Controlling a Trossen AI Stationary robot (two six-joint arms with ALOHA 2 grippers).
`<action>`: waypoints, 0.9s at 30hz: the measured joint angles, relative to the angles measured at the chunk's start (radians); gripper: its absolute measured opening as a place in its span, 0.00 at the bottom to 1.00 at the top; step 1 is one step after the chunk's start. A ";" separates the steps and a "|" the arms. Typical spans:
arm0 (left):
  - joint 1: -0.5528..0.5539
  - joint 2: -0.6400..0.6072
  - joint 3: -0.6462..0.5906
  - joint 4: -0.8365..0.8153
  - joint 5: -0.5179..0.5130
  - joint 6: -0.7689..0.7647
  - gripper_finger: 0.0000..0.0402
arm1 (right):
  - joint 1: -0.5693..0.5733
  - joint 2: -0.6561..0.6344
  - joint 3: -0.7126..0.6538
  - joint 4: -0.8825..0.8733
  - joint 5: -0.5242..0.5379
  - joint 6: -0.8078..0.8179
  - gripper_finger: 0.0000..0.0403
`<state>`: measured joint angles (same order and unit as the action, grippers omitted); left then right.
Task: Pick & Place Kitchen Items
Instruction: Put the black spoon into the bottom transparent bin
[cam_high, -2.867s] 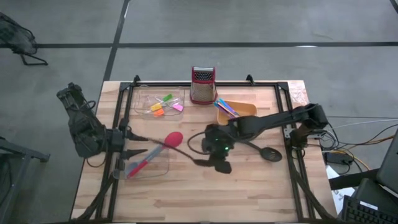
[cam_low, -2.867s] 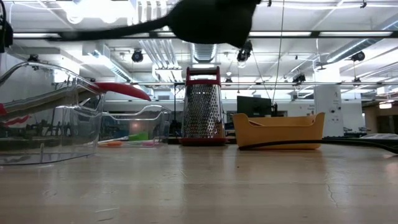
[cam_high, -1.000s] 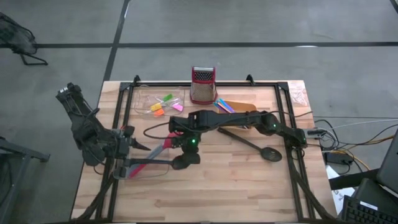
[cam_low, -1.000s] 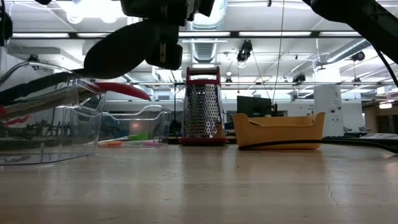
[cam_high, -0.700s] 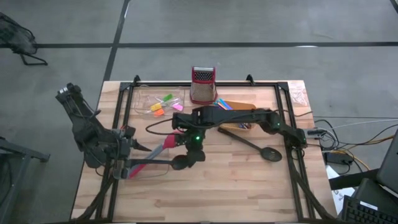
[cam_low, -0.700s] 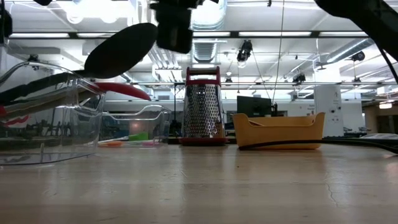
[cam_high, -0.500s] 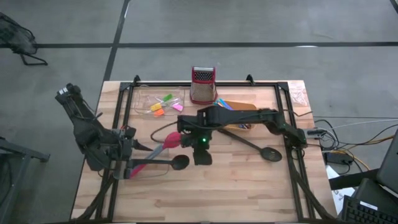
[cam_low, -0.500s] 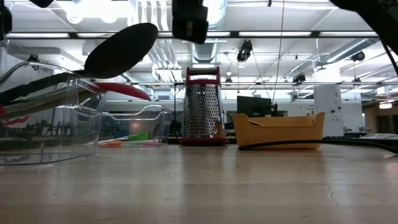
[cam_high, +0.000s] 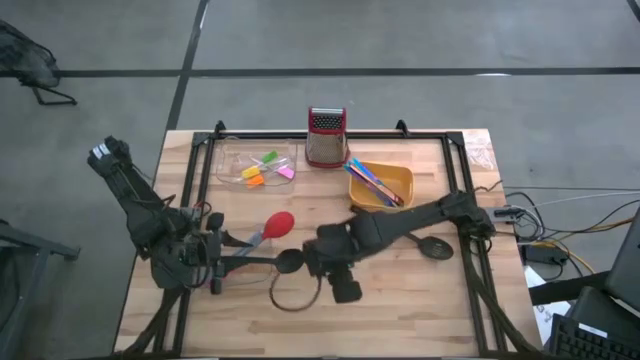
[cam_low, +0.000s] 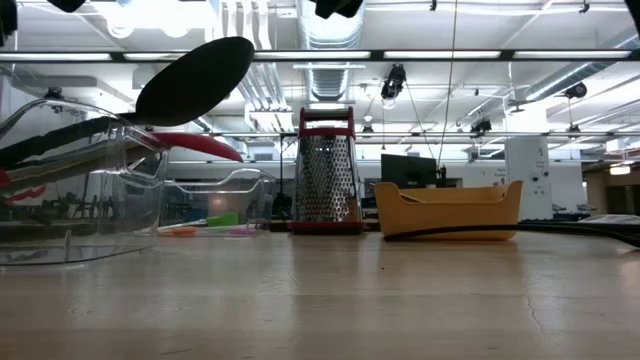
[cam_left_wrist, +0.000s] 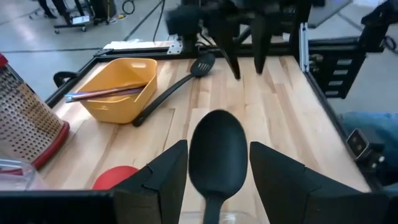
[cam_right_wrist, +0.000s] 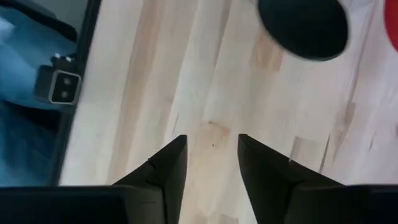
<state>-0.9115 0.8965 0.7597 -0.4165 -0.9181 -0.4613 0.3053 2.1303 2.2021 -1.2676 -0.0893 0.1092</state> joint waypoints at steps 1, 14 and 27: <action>0.000 0.002 0.000 0.009 -0.001 -0.005 0.45 | 0.012 -0.011 -0.031 0.021 0.016 0.006 0.33; 0.000 0.002 -0.013 0.052 -0.003 0.021 0.45 | 0.080 -0.404 -0.681 0.500 0.162 0.156 0.21; 0.005 0.003 -0.013 0.057 -0.008 0.032 0.45 | 0.082 -0.782 -1.241 0.540 0.498 0.571 0.44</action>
<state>-0.9068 0.8993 0.7467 -0.3597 -0.9257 -0.4294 0.3874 1.3481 0.9611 -0.7277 0.4086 0.6798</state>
